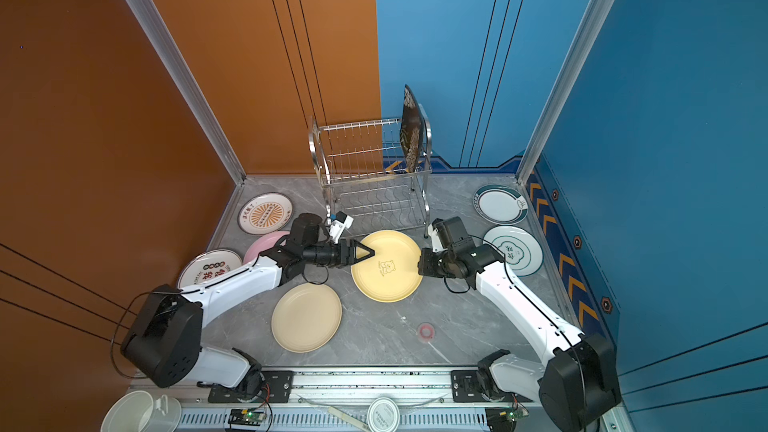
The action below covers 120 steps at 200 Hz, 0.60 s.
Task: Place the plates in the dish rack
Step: 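Slide the yellow plate toward the left gripper and tilt it up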
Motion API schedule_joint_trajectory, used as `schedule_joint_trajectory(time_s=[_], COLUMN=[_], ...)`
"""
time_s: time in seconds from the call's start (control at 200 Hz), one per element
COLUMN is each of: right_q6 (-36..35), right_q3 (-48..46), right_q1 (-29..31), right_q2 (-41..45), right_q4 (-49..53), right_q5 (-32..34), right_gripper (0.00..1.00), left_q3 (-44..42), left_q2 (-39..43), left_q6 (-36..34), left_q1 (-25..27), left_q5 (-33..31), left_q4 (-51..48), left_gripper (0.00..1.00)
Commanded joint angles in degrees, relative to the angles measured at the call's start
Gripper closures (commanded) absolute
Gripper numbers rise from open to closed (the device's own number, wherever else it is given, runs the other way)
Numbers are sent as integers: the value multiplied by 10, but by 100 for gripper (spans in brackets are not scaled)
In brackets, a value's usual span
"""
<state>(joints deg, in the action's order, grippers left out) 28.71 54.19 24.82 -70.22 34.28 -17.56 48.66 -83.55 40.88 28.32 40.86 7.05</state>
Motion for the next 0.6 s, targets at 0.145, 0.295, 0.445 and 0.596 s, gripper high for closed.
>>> schedule_joint_trajectory(time_s=[0.145, 0.295, 0.445, 0.596], right_q6=[-24, -33, -31, 7], right_q3=[38, 38, 21, -5], right_q1=[9, 5, -22, -51], right_q2=[-30, -36, -47, -63], right_q4=[-38, -56, -102, -187], right_q5=[-33, -58, -161, -268], right_gripper=[100, 89, 64, 47], left_q3=[0, -3, -12, -17], left_q2=[-16, -11, 2, 11], left_q6=[17, 21, 23, 27], left_q1=[-9, -17, -33, -48], left_q5=[28, 29, 33, 48], left_q4=[28, 31, 34, 42], left_gripper=[53, 67, 81, 87])
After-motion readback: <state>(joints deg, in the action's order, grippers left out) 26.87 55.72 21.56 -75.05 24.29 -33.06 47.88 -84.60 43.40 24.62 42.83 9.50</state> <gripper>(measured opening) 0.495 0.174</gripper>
